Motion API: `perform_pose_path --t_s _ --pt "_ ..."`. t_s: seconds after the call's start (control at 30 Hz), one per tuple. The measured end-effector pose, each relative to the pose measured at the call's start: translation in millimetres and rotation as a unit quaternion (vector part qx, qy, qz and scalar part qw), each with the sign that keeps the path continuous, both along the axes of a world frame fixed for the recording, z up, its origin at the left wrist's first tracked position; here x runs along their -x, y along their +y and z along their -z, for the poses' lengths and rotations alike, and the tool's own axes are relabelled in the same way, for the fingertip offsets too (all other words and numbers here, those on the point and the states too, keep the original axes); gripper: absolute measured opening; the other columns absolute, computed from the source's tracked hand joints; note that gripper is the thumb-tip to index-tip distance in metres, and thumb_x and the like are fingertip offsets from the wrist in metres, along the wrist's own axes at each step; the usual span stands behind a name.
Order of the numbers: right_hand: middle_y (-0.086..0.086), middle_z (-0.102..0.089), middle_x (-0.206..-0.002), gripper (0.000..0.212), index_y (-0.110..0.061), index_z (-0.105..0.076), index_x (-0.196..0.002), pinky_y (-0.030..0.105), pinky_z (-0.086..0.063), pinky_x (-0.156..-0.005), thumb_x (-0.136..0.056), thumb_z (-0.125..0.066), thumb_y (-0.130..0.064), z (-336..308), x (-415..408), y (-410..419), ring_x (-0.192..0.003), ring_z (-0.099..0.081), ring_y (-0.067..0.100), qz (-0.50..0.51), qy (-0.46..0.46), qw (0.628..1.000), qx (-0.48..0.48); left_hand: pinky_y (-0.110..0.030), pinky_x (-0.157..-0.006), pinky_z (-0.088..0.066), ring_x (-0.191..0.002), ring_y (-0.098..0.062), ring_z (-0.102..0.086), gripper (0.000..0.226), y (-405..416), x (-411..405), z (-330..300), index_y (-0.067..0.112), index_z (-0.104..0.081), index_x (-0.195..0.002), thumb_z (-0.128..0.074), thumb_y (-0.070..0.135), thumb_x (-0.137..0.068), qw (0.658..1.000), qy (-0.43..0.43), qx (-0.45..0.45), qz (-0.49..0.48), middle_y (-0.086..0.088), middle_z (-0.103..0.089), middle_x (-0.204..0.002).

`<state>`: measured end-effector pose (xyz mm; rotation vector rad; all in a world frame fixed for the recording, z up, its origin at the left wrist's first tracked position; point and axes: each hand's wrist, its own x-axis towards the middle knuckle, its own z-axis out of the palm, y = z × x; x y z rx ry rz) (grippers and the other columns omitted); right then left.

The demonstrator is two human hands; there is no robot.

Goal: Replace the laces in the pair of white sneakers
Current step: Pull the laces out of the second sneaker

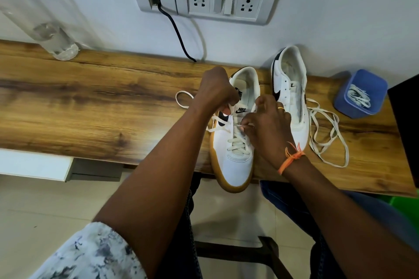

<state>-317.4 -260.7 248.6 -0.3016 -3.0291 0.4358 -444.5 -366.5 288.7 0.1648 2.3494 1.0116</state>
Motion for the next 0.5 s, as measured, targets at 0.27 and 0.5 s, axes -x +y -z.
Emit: perform_pose_path --t_s 0.27,0.5 --pt "0.006 -0.05 -0.105 0.014 0.003 -0.064 -0.069 0.009 -0.037 -0.083 -0.079 -0.065 -0.006 -11 5 18 -0.102 -0.049 0.01 0.061 0.035 0.964 0.257 -0.017 -0.037 -0.047 -0.047 -0.02 -0.069 0.025 -2 3 1 0.005 -0.053 -0.062 -0.07 -0.006 -0.075 1.0 -0.007 0.018 0.0 -0.008 -0.058 -0.038" --pt "0.011 -0.059 -0.068 0.03 -0.017 -0.052 -0.046 0.028 -0.036 -0.054 -0.072 -0.06 -0.029 -11 0 43 -0.058 -0.053 0.019 0.12 -0.008 0.987 0.108 -0.034 -0.054 -0.061 -0.05 -0.024 -0.07 0.01 0 4 3 -0.005 -0.065 -0.083 -0.072 -0.007 -0.076 1.0 -0.012 0.016 0.012 -0.019 -0.07 -0.064"
